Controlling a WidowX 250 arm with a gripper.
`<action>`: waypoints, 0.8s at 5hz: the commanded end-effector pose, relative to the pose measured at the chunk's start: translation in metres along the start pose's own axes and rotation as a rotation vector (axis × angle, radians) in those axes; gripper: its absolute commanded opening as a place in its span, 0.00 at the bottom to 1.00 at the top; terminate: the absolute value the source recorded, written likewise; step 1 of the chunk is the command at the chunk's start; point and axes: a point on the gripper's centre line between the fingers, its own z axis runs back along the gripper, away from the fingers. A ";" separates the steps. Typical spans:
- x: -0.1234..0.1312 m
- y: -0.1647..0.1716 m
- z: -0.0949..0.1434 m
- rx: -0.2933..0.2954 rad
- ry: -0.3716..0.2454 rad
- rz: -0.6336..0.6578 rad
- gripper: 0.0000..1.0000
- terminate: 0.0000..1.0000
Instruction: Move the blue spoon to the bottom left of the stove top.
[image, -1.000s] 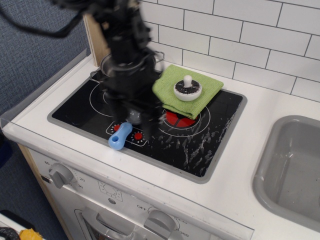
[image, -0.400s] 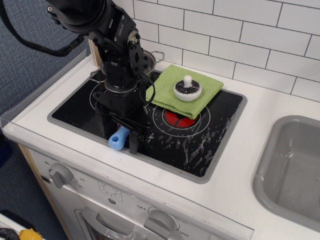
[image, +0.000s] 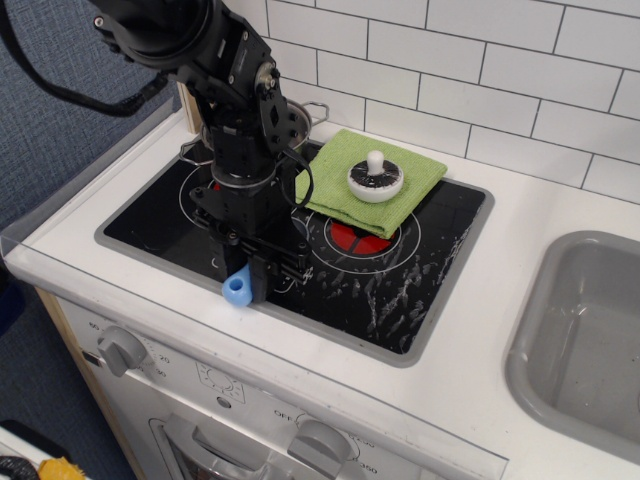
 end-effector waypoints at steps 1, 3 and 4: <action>0.004 0.023 0.046 -0.007 -0.088 -0.008 0.00 0.00; -0.019 0.090 0.048 0.003 -0.057 0.099 0.00 0.00; -0.021 0.111 0.036 0.029 -0.002 0.133 0.00 0.00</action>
